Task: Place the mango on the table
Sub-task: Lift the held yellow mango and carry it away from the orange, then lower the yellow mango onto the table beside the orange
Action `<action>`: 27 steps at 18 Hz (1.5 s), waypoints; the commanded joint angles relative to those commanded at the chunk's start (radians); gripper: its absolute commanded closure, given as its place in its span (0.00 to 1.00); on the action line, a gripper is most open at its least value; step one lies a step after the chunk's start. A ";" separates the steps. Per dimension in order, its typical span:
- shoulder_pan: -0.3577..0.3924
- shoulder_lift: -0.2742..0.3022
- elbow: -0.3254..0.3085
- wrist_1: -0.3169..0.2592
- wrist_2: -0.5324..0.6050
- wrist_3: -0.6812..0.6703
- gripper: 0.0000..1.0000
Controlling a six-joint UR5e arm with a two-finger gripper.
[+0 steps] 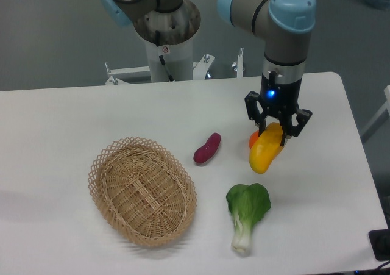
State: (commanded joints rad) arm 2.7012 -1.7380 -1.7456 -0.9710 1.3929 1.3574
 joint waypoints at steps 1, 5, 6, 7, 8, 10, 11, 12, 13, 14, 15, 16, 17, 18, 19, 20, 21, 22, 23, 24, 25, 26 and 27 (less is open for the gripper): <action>0.009 0.000 -0.011 0.000 0.000 0.023 0.55; 0.069 0.000 -0.022 0.000 -0.005 0.155 0.55; 0.083 -0.003 -0.022 0.002 -0.005 0.201 0.55; 0.100 -0.009 -0.023 0.000 -0.005 0.244 0.55; 0.124 -0.012 -0.031 0.000 -0.006 0.287 0.55; 0.167 -0.029 -0.049 0.008 -0.006 0.383 0.55; 0.199 -0.056 -0.051 0.009 -0.008 0.472 0.55; 0.215 -0.069 -0.051 0.009 -0.012 0.512 0.55; 0.225 -0.081 -0.051 0.009 -0.017 0.534 0.55; 0.229 -0.092 -0.052 0.011 -0.021 0.543 0.55; 0.229 -0.097 -0.061 0.012 -0.023 0.554 0.55; 0.233 -0.100 -0.068 0.031 -0.023 0.561 0.55; 0.238 -0.103 -0.078 0.055 -0.025 0.569 0.55; 0.253 -0.104 -0.098 0.069 -0.023 0.580 0.55; 0.271 -0.103 -0.132 0.074 -0.025 0.597 0.55; 0.285 -0.101 -0.159 0.077 -0.023 0.617 0.55; 0.302 -0.101 -0.175 0.090 -0.025 0.634 0.55; 0.316 -0.101 -0.178 0.097 -0.025 0.647 0.55; 0.321 -0.101 -0.178 0.097 -0.025 0.652 0.55; 0.324 -0.101 -0.178 0.098 -0.025 0.655 0.55; 0.328 -0.101 -0.178 0.098 -0.025 0.664 0.55; 0.333 -0.101 -0.178 0.098 -0.025 0.690 0.55; 0.336 -0.103 -0.181 0.098 -0.025 0.715 0.55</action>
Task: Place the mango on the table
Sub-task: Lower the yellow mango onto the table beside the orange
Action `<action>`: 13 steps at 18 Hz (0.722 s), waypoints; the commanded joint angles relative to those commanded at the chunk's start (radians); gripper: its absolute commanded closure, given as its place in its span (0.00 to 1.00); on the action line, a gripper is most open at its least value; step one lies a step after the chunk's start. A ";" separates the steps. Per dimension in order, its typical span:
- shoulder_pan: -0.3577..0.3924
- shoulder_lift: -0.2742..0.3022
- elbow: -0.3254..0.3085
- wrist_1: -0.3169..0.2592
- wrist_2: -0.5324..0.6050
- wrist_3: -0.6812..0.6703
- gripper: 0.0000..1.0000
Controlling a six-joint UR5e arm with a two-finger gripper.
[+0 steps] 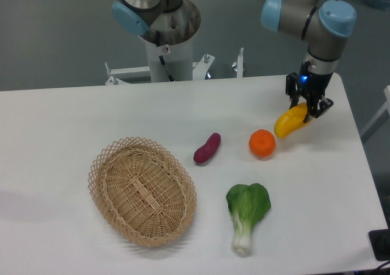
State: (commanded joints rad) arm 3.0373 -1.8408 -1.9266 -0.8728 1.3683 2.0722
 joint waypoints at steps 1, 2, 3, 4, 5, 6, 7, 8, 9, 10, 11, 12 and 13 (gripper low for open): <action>0.005 0.000 -0.012 0.002 0.000 0.018 0.55; 0.006 0.000 -0.015 0.009 0.000 0.026 0.55; 0.006 -0.002 -0.018 0.014 0.000 0.026 0.55; 0.006 -0.002 -0.021 0.015 0.000 0.028 0.55; 0.006 -0.003 -0.025 0.020 0.002 0.028 0.55; 0.006 -0.005 -0.032 0.028 0.002 0.028 0.55; 0.006 -0.008 -0.043 0.034 0.002 0.028 0.55; 0.005 -0.011 -0.048 0.035 0.002 0.026 0.54; 0.005 -0.012 -0.049 0.034 0.002 0.026 0.53; 0.003 -0.014 -0.049 0.035 0.002 0.025 0.50; 0.002 -0.014 -0.049 0.035 0.002 0.025 0.46; 0.002 -0.014 -0.048 0.035 0.002 0.025 0.42; 0.002 -0.014 -0.048 0.035 0.000 0.025 0.35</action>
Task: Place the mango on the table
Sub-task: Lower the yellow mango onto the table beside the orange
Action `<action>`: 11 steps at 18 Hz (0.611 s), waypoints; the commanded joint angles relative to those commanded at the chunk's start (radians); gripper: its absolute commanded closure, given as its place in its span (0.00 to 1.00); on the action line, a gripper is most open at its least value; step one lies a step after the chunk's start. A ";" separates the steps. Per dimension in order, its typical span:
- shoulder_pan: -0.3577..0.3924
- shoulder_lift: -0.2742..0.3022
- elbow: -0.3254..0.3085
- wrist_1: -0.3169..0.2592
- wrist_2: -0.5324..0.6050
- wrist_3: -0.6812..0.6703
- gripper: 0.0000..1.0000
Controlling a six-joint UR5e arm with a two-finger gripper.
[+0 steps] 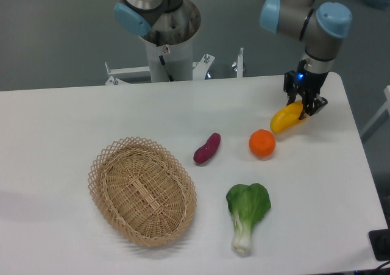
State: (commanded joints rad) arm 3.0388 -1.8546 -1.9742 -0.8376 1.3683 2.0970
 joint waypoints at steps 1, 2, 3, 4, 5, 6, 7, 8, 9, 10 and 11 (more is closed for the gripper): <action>-0.002 0.000 0.002 0.000 0.000 0.000 0.32; -0.003 0.000 0.003 0.000 0.000 0.000 0.30; -0.003 0.000 0.006 0.000 0.002 -0.002 0.28; -0.005 0.000 0.008 0.000 0.000 -0.002 0.27; -0.005 0.002 0.009 0.000 0.000 -0.002 0.22; -0.006 0.003 0.012 0.000 0.000 -0.003 0.16; -0.008 0.008 0.017 0.000 0.000 -0.009 0.09; -0.014 0.011 0.034 -0.003 -0.002 -0.017 0.06; -0.021 0.012 0.049 -0.006 -0.002 -0.034 0.05; -0.032 0.014 0.066 -0.009 -0.002 -0.046 0.01; -0.035 0.015 0.084 -0.018 0.000 -0.058 0.00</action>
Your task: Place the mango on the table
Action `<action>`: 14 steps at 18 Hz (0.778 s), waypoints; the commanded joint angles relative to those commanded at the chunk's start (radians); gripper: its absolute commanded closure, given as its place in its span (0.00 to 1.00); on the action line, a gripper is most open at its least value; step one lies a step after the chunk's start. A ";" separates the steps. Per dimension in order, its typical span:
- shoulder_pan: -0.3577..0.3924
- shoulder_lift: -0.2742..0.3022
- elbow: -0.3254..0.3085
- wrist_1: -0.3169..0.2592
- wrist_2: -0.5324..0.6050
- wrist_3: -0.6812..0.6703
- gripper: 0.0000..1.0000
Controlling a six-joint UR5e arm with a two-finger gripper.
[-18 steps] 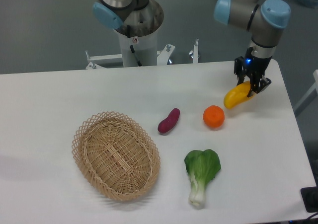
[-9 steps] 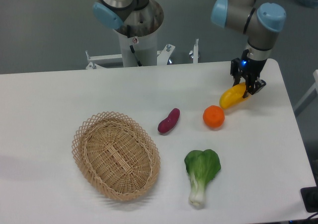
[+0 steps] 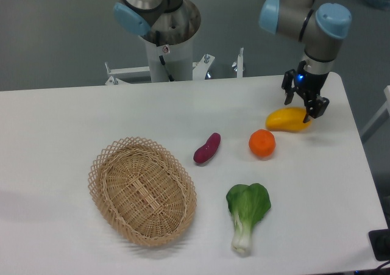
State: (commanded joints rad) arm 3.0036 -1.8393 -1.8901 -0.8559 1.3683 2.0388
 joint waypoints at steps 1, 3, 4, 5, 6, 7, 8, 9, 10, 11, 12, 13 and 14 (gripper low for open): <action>-0.003 0.002 0.014 -0.006 0.002 -0.020 0.00; -0.014 0.023 0.022 -0.014 0.003 -0.072 0.00; -0.020 0.026 0.031 -0.018 0.005 -0.092 0.00; -0.023 0.029 0.043 -0.043 0.005 -0.106 0.00; -0.023 0.029 0.066 -0.078 0.005 -0.111 0.00; -0.023 0.029 0.095 -0.122 0.005 -0.111 0.00; -0.023 0.031 0.127 -0.176 0.005 -0.111 0.00; -0.023 0.029 0.161 -0.225 0.005 -0.111 0.00; -0.023 0.029 0.193 -0.271 0.005 -0.111 0.00; -0.025 0.029 0.224 -0.313 0.005 -0.111 0.00; -0.025 0.029 0.248 -0.343 0.005 -0.111 0.00; -0.025 0.029 0.268 -0.366 0.005 -0.111 0.00; -0.025 0.028 0.290 -0.385 0.005 -0.112 0.00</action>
State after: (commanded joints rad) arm 2.9790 -1.8116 -1.6002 -1.2408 1.3729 1.9267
